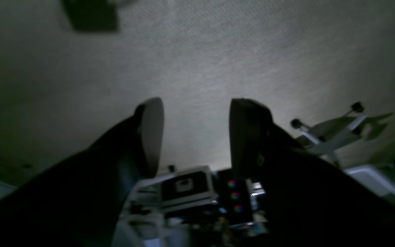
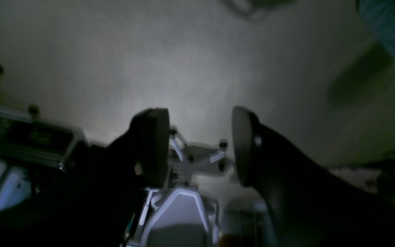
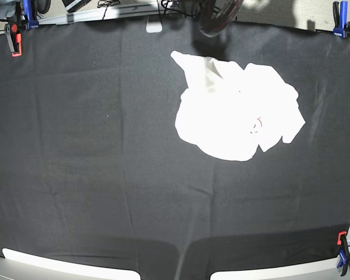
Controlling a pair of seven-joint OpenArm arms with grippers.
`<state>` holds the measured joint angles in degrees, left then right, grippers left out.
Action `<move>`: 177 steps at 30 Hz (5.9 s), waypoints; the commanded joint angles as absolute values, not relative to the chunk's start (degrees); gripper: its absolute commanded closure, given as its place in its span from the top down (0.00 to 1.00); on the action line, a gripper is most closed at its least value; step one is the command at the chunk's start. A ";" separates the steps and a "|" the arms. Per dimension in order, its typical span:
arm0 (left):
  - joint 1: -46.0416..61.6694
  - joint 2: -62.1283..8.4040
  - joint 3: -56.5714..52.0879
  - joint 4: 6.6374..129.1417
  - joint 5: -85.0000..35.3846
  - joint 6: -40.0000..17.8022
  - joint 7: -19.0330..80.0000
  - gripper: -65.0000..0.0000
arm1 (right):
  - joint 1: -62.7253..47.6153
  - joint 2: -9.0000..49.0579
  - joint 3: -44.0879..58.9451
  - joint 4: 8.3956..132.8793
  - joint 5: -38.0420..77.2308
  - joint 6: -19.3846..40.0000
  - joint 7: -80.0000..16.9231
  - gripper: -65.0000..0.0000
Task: Layout the t-shirt on the table in an organized manner, then fold the t-shirt properly
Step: 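Lower both grippers onto the crumpled white t-shirt and grasp it, then lift the shirt with the right gripper and fling it across the table, then grasp the shirt edges with both grippers and pull them apart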
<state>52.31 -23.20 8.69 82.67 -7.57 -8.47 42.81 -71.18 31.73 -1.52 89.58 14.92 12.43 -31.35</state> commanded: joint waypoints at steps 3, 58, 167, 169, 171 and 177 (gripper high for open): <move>58.08 -23.51 6.74 92.92 -1.80 -5.93 42.94 0.44 | -75.00 32.34 5.87 100.62 15.05 13.47 -31.99 0.45; 34.92 -23.68 -7.88 133.60 -8.62 -3.01 35.07 0.44 | -26.55 8.14 -15.16 110.15 14.00 23.97 -28.58 0.45; 4.36 -12.78 -7.77 97.60 -40.62 -16.34 43.05 0.44 | -24.47 20.78 70.96 108.73 26.65 25.21 -33.95 0.38; 1.41 -11.44 -7.77 92.82 -40.62 -16.36 43.05 0.44 | -24.47 20.78 70.96 108.73 30.98 25.21 -33.98 0.38; -1.32 -10.11 -7.77 87.83 -40.60 -16.36 43.07 0.44 | -24.47 20.78 70.96 108.73 35.90 25.30 -33.93 0.38; -6.37 -7.60 -7.79 76.07 -36.45 -16.80 43.79 0.44 | -24.43 20.16 70.87 108.73 46.26 25.85 -36.93 0.38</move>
